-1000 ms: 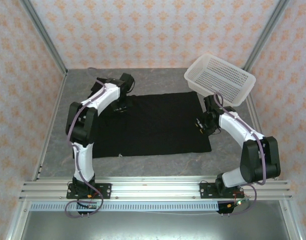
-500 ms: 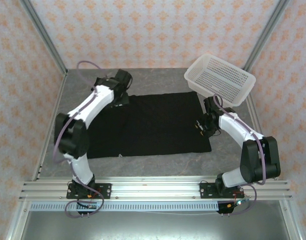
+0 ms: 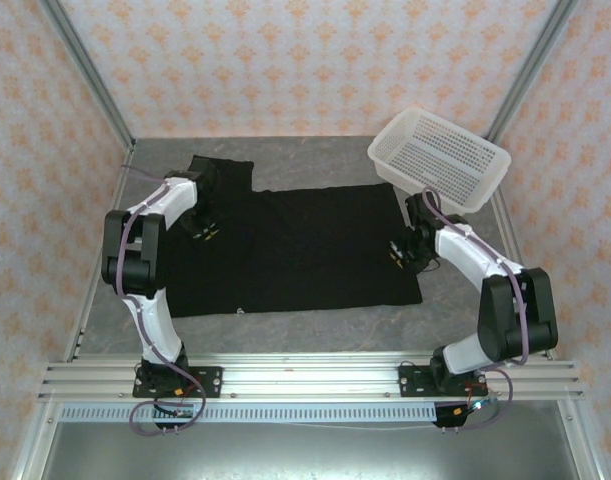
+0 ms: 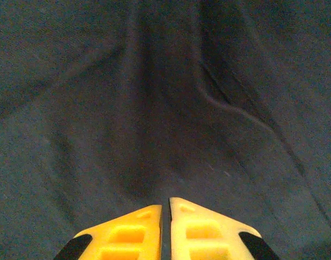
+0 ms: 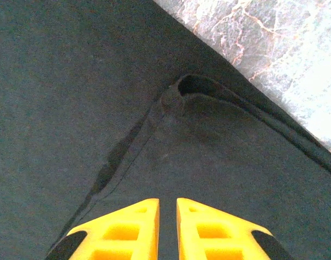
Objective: Fold and stack the t-shirts
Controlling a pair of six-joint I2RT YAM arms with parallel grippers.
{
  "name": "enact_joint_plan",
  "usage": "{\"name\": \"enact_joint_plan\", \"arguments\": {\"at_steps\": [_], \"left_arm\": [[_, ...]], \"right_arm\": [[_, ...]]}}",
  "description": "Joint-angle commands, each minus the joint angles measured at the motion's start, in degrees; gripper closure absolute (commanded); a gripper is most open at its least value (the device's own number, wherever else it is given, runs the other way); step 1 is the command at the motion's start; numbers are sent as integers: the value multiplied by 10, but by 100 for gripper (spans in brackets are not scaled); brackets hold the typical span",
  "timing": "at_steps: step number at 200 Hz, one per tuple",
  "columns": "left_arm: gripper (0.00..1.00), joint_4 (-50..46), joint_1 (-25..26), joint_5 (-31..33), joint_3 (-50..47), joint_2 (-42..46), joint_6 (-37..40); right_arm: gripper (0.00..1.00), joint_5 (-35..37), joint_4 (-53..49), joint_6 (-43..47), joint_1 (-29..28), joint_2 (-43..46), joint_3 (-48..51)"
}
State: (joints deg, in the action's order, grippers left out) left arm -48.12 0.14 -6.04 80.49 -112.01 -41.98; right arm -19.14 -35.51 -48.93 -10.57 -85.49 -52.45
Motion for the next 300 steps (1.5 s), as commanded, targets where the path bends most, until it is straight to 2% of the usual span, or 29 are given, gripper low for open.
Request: {"name": "enact_joint_plan", "arguments": {"at_steps": [1,36,69,85,107,117,133,158,167,182,197,231,270,288,300], "left_arm": [[88,0,-23,9,17,-22,8],[86,-20,-41,46,41,-55,28],[83,-33,-52,69,56,-52,54],[81,-33,-51,81,55,-27,62],[71,-20,-36,86,34,52,55],[68,-25,-27,78,25,80,45],[66,-28,-16,57,-5,124,22],[68,-40,-14,7,-70,173,-15],[69,-46,-14,-9,-90,183,-23],[71,-62,-14,-16,-118,196,-28],[72,-78,-19,-6,-143,205,-30],[74,-62,-46,-27,-199,187,-46],[73,-43,-64,36,-228,138,-67],[71,-44,-80,86,-244,142,-82],[71,-34,-99,91,-262,151,-90]], "right_arm": [[85,26,35,10,3,-35,-2],[85,68,23,12,24,-86,-16],[84,98,-18,23,45,-65,-25],[83,115,-38,27,45,-32,-34],[79,131,-50,36,45,2,-44],[75,127,-47,46,45,4,-50],[75,123,-54,60,45,-8,-63],[73,93,-36,81,43,-32,-71],[77,84,-37,84,39,-45,-78],[81,71,-33,85,29,-60,-81],[81,72,-35,82,14,-65,-80],[81,69,-27,65,-29,-66,-53],[80,75,-32,55,-38,-82,-3],[80,76,-48,58,-38,-91,11],[79,68,-56,59,-38,-95,21]]}}
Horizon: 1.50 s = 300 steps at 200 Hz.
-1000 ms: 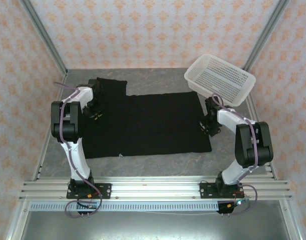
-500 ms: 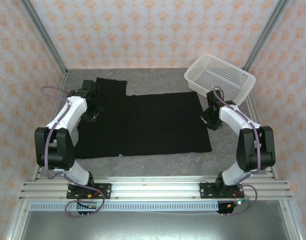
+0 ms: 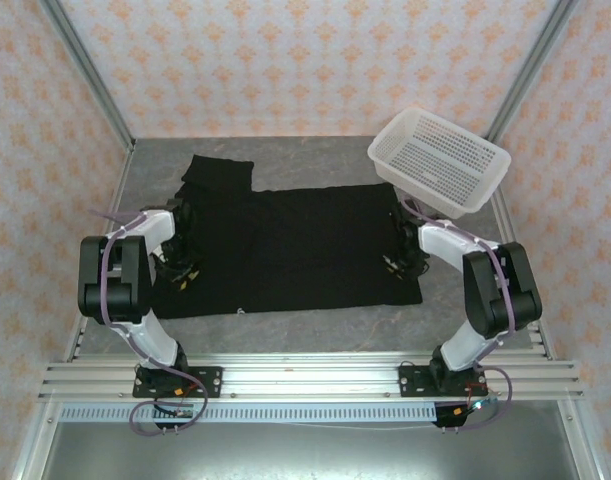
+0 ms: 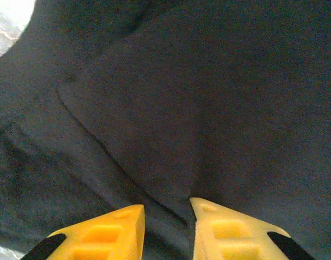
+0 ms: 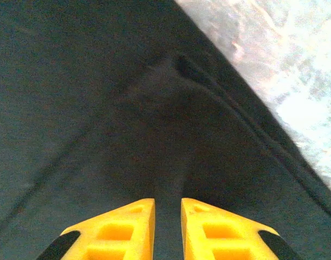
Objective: Fold and stack the t-shirts
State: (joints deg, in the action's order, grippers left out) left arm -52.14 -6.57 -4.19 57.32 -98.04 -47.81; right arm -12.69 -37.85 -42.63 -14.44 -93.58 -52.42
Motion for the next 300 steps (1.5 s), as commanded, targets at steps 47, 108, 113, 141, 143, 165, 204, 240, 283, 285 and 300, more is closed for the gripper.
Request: {"name": "enact_joint_plan", "arguments": {"at_steps": [47,108,113,141,143,165,204,240,283,285,300], "left_arm": [[70,2,-78,69,-70,36,-40],[70,-10,-139,75,-84,77,-25],[69,-11,-140,77,-78,81,-22],[61,-28,-124,83,2,112,-20],[61,-29,-121,85,11,112,-20],[56,-36,-71,96,129,72,-1],[53,-30,-15,58,366,-96,43],[53,-13,-10,76,565,-257,95],[51,-47,-10,99,823,-446,129],[50,-53,-11,99,836,-455,127],[50,-85,-10,93,912,-504,110]], "right_arm": [[76,-41,-81,2,-27,-16,37],[75,-89,-85,-44,-83,44,71],[74,-79,-89,-39,-82,50,63],[65,-5,-111,-1,-80,81,-18],[64,0,-111,2,-80,83,-24],[59,62,-92,39,-76,83,-89],[59,75,-24,81,-71,4,-186],[56,81,34,129,-71,-51,-249],[49,111,3,168,-62,-100,-322],[49,114,-1,168,-60,-101,-325],[45,138,-30,168,-40,-121,-353]]}}
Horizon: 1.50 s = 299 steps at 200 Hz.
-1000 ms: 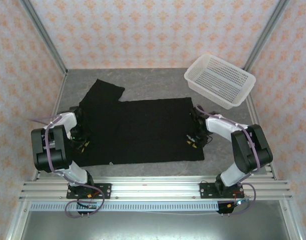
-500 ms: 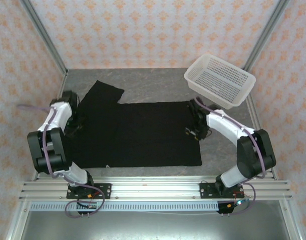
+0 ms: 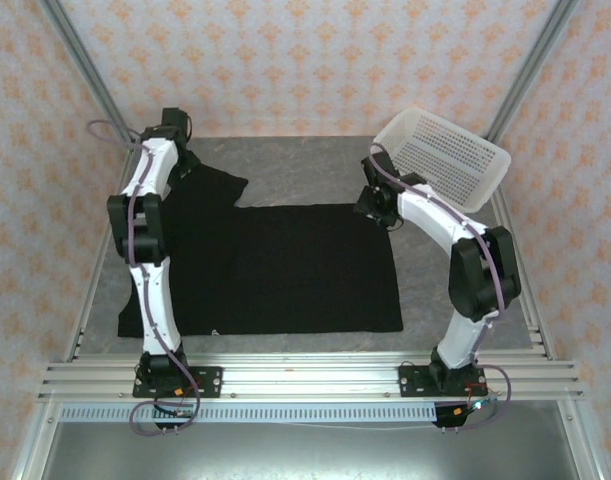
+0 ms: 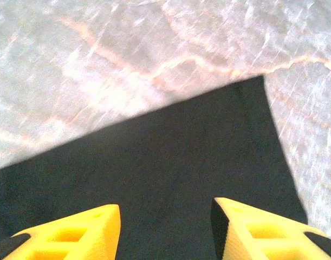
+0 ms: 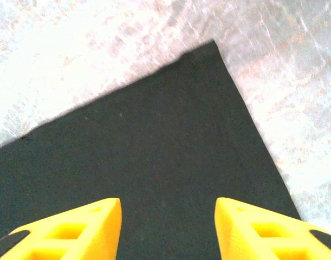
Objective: Fold and stack the t-shirts
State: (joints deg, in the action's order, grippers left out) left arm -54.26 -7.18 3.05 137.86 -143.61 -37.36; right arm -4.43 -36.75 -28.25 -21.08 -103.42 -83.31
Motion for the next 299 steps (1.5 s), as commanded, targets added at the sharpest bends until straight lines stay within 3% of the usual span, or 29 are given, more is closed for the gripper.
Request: {"name": "enact_joint_plan", "arguments": {"at_steps": [1,43,67,105,140,194,245,299], "left_arm": [[50,-65,-4,21,109,-50,5],[50,17,8,9,4,7,-26],[50,-10,8,4,20,4,-24],[50,-17,8,-8,-15,31,-6],[51,-10,8,-9,-45,55,11],[49,-32,2,36,33,1,29],[40,10,-4,76,89,-64,13],[29,53,-6,16,149,-144,-15]], "right_arm": [[45,56,-41,24,26,-22,-45],[48,68,-96,43,78,-150,-178],[51,118,-147,44,101,-216,-265],[52,151,-168,36,164,-238,-305],[52,111,-157,51,202,-238,-314],[50,71,-93,34,168,-133,-200],[48,44,-62,11,127,-7,-103],[48,18,-55,-12,63,98,-24]]}}
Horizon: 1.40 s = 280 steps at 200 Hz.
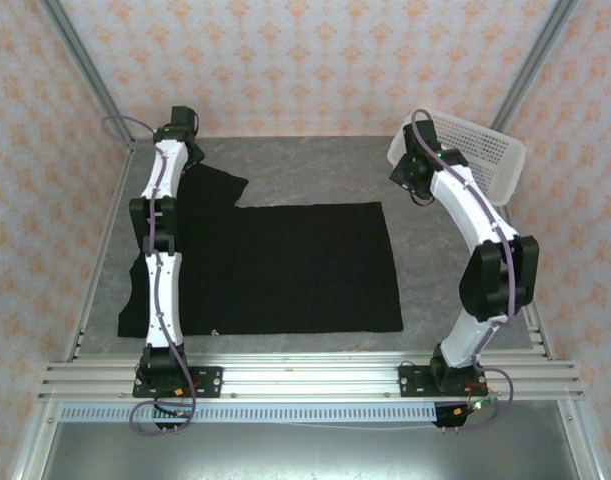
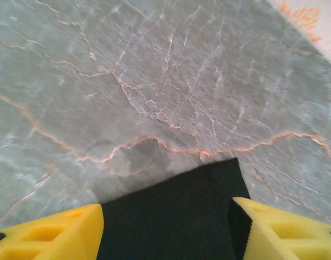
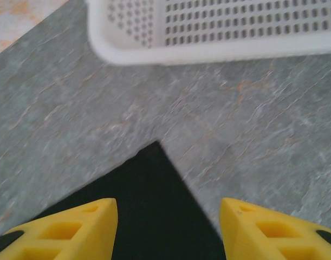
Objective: Fold and stack the t-shirts
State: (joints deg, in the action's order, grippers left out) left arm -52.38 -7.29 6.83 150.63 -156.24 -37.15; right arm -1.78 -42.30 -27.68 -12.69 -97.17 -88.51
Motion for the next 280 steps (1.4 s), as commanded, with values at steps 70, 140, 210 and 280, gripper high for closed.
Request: {"name": "enact_joint_plan", "arguments": {"at_steps": [70,140,210,280], "left_arm": [[16,-127,24,-84,78,-86,-47],[52,-239,51,-48,27,-63,12],[100,-199,50,6,16,30,27],[100,-163,55,-67,-70,139,34]], "right_arm": [[47,-9,5,-22,-24,61,67],[48,-20,13,-22,-24,52,63],[48,1,72,-27,-55,-31,87],[42,81,177,-65,-53,-185,25]]}}
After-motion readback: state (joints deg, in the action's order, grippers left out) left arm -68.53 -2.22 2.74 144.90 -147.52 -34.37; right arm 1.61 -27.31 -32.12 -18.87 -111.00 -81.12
